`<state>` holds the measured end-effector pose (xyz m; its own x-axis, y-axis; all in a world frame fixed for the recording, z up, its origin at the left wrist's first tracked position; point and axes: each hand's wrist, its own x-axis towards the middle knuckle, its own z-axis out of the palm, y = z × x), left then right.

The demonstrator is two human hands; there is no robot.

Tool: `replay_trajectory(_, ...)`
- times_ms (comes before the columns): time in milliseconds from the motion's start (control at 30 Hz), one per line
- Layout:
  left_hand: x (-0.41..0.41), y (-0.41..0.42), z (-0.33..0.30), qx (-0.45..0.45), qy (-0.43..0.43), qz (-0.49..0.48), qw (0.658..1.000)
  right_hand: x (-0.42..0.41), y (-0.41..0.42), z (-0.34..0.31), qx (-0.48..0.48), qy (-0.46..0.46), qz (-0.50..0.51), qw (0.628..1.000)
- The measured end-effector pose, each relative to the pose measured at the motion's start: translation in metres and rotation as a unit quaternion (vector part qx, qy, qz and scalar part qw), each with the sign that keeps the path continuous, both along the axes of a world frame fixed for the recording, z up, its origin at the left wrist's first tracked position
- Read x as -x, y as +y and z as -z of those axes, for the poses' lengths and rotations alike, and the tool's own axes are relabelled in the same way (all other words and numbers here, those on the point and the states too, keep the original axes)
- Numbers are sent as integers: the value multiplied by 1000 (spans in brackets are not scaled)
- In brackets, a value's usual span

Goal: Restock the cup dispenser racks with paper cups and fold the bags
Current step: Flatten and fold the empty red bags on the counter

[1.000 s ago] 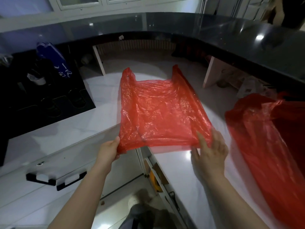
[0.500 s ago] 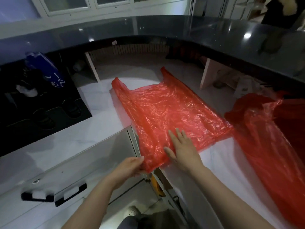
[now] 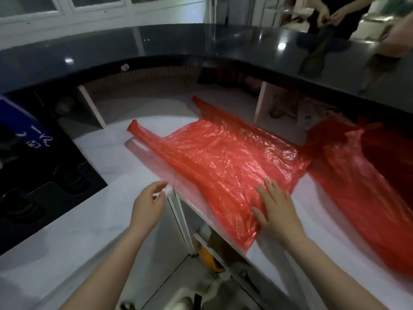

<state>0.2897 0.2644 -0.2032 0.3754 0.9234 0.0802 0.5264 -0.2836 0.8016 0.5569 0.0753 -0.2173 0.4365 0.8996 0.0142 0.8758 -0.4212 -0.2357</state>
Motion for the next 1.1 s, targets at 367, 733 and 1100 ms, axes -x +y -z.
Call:
replay_trajectory(367, -35, 165, -9, -188, 293, 78, 934, 56, -10, 14, 66, 77, 132, 986)
replay_trajectory(733, -44, 222, 6, -206, 391, 114, 890, 39, -50, -1, -70, 82, 327, 939)
replay_trajectory(1100, -8, 235, -6, -210, 361, 157, 895, 37, -76, 14, 135, 67, 248, 957)
